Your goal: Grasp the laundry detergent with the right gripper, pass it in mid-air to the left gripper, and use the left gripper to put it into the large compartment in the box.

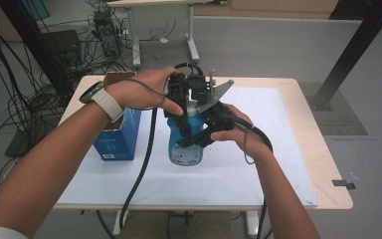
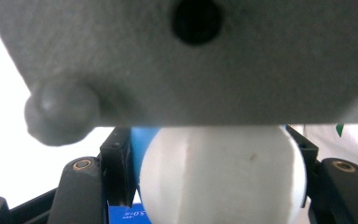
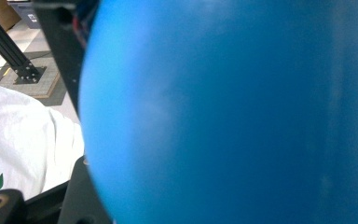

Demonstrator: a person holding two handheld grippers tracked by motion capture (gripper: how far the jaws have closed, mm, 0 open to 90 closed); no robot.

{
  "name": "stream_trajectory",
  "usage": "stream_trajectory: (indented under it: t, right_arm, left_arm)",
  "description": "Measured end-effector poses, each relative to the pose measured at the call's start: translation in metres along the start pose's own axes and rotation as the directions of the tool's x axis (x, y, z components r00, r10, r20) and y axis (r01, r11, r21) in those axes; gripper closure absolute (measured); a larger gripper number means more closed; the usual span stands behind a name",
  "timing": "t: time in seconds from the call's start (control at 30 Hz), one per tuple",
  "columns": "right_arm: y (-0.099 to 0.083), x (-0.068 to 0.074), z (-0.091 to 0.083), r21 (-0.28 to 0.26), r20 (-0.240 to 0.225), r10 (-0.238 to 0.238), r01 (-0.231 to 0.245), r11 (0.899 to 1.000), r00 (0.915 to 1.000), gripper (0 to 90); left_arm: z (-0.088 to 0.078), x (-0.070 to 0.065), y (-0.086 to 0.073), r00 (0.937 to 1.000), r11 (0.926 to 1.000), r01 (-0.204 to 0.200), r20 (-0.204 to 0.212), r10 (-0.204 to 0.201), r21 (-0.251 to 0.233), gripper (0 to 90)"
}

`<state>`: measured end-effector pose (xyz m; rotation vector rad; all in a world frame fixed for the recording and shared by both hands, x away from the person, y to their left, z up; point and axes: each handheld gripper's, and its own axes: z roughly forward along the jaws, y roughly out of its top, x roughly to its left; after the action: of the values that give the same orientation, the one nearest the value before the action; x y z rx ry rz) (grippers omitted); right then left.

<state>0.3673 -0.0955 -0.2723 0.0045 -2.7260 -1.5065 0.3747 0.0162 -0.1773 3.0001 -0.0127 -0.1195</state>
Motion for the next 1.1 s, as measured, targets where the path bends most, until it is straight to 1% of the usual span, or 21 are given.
stream_trajectory:
  t: [0.3,0.33,0.37,0.73,0.77,0.8,0.9,0.93,0.97,1.0,1.03,1.07,1.1]
  right_arm:
    - [0.0004,0.0002,0.0011,0.002,-0.002,0.002,-0.002,1.000,1.0000,43.4]
    - [0.0004,0.0001,0.0012,0.002,-0.002,0.000,0.000,1.000,1.0000,43.4]
    - [0.0004,0.0000,0.0011,0.002,-0.001,-0.001,0.001,1.000,1.0000,43.4]
    - [0.0003,-0.0009,0.0024,0.008,-0.003,0.002,-0.002,1.000,1.0000,43.4]
    - [0.0009,0.0005,0.0017,0.016,-0.008,0.026,-0.026,1.000,0.9996,43.4]
    - [0.0010,0.0006,0.0016,0.018,-0.007,0.028,-0.028,0.999,0.9996,43.4]
    - [0.0011,0.0004,0.0016,0.018,-0.007,0.028,-0.028,0.999,0.9996,43.4]
    - [0.0005,-0.0012,0.0026,0.011,-0.003,0.001,-0.001,1.000,1.0000,43.4]
    - [0.0005,-0.0012,0.0026,0.011,-0.003,0.001,-0.001,1.000,1.0000,43.4]
    - [0.0015,0.0019,0.0021,0.020,-0.004,0.044,-0.044,0.999,0.9990,43.4]
    - [0.0014,0.0020,0.0019,0.021,-0.001,0.045,-0.045,0.999,0.9990,43.4]
    - [0.0002,-0.0010,0.0026,0.010,-0.004,0.003,-0.003,1.000,1.0000,43.4]
    - [0.0001,-0.0010,0.0025,0.010,-0.004,0.003,-0.002,1.000,1.0000,43.4]
  left_arm:
    - [0.0003,0.0003,-0.0011,1.0000,1.0000,-0.002,0.004,0.002,-0.001,37.7]
    - [0.0001,0.0003,-0.0012,1.0000,1.0000,-0.006,0.001,0.006,-0.001,37.7]
    - [0.0004,0.0000,-0.0013,1.0000,1.0000,-0.001,0.000,0.001,-0.005,37.7]
    - [0.0013,0.0018,-0.0029,1.0000,1.0000,-0.001,0.007,0.001,-0.003,37.7]
    - [0.0017,0.0017,-0.0033,1.0000,1.0000,0.003,0.008,-0.003,-0.007,37.7]
    - [0.0016,0.0019,-0.0033,1.0000,1.0000,0.002,0.009,-0.002,-0.006,37.7]
    - [0.0014,0.0020,-0.0032,1.0000,1.0000,0.000,0.007,0.000,-0.006,37.7]
    - [0.0014,0.0024,-0.0032,0.9999,1.0000,-0.002,0.011,0.002,-0.004,37.7]
    - [0.0014,0.0024,-0.0032,0.9999,1.0000,-0.002,0.011,0.002,-0.004,37.7]
    - [0.0015,0.0024,-0.0030,0.9999,1.0000,-0.002,0.011,0.002,-0.004,37.7]
    - [0.0015,0.0024,-0.0030,0.9999,1.0000,-0.002,0.011,0.002,-0.004,37.7]
    - [0.0015,0.0025,-0.0028,0.9999,1.0000,-0.001,0.012,0.001,-0.004,37.7]
    - [0.0015,0.0025,-0.0028,0.9999,1.0000,-0.001,0.012,0.001,-0.004,37.7]
